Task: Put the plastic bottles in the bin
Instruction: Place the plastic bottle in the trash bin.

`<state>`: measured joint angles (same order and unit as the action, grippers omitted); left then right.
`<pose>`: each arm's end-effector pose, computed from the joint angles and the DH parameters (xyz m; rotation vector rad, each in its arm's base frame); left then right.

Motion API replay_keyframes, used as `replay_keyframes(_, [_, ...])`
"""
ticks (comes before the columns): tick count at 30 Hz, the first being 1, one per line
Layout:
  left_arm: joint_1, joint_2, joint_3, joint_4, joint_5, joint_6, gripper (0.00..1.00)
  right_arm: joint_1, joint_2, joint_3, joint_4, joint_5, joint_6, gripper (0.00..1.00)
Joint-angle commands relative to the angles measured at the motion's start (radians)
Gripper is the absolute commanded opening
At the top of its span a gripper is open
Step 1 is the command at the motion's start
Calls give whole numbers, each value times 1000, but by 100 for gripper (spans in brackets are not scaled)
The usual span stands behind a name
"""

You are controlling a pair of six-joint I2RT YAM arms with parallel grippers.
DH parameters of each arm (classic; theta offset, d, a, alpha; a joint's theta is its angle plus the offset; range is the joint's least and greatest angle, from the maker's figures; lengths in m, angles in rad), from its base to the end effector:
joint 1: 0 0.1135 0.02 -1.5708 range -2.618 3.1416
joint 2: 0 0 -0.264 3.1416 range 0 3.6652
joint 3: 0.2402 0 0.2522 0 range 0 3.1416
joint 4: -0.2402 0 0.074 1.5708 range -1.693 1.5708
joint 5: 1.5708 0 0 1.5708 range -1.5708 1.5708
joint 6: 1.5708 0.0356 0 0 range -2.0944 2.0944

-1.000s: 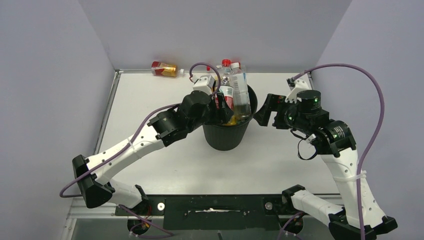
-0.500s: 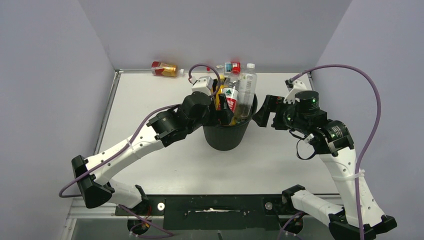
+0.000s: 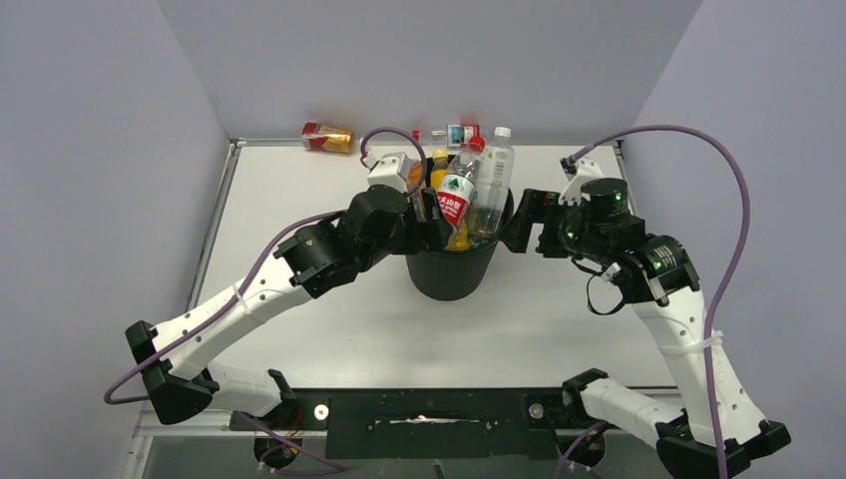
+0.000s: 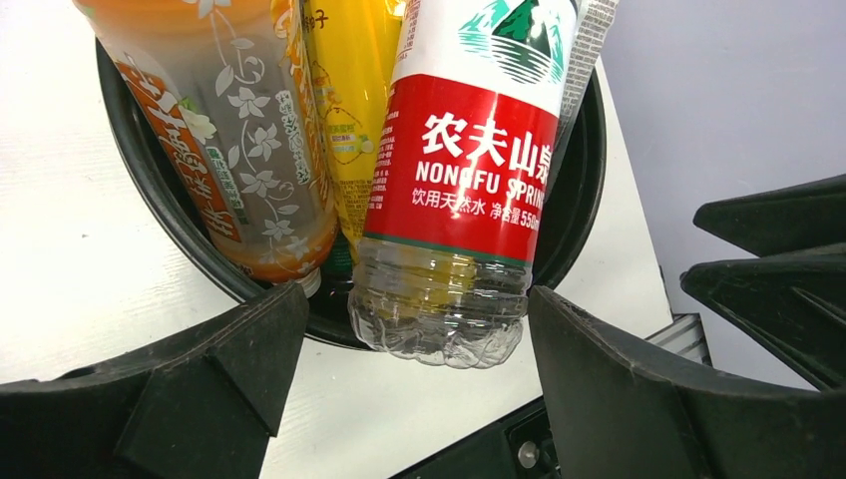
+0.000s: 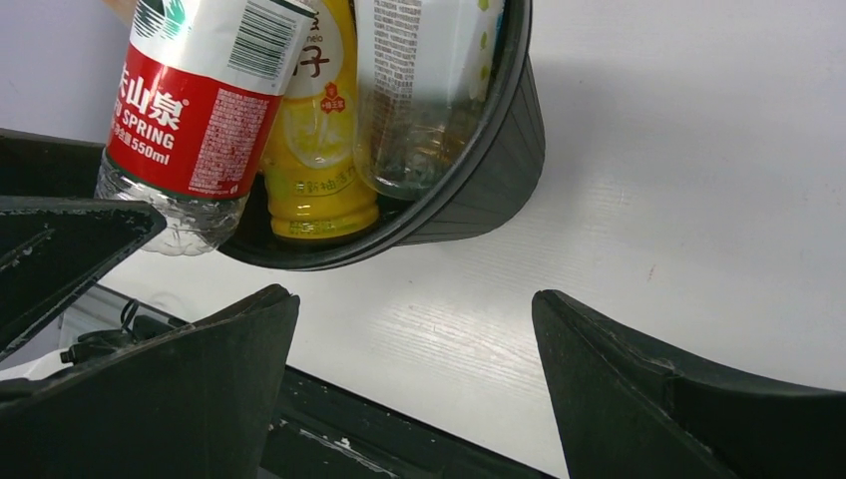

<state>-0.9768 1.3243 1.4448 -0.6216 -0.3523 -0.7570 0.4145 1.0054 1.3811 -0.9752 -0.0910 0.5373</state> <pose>0.1701 -0.2299 0.4069 0.0102 2.1157 -0.7079 0.1587 0.0734 0.4204 0.0837 2.2381 0.6320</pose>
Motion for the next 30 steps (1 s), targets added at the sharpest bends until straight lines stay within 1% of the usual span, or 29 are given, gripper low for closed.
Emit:
replay_keyframes(1, [-7, -15, 4, 28, -13, -4, 79, 33, 53, 70, 66, -1, 9, 91])
replay_keyframes(7, [-11, 18, 4, 70, 32, 1, 70, 94, 172, 181, 70, 43, 10, 91])
replay_keyframes(10, [-17, 36, 4, 82, 43, 3, 68, 103, 239, 257, 66, 41, 13, 86])
replay_keyframes(12, [-20, 44, -4, 97, 50, 3, 68, 106, 277, 301, 64, 34, 16, 81])
replay_keyframes(15, [-23, 51, -15, 119, 59, 1, 68, 109, 315, 343, 70, 17, 22, 78])
replay_keyframes(24, [-29, 67, -20, 145, 69, 1, 68, 135, 378, 361, 86, -10, 35, 70])
replay_keyframes(30, [-35, 71, -24, 147, 74, -4, 68, 200, 407, 371, 54, 36, 33, 66])
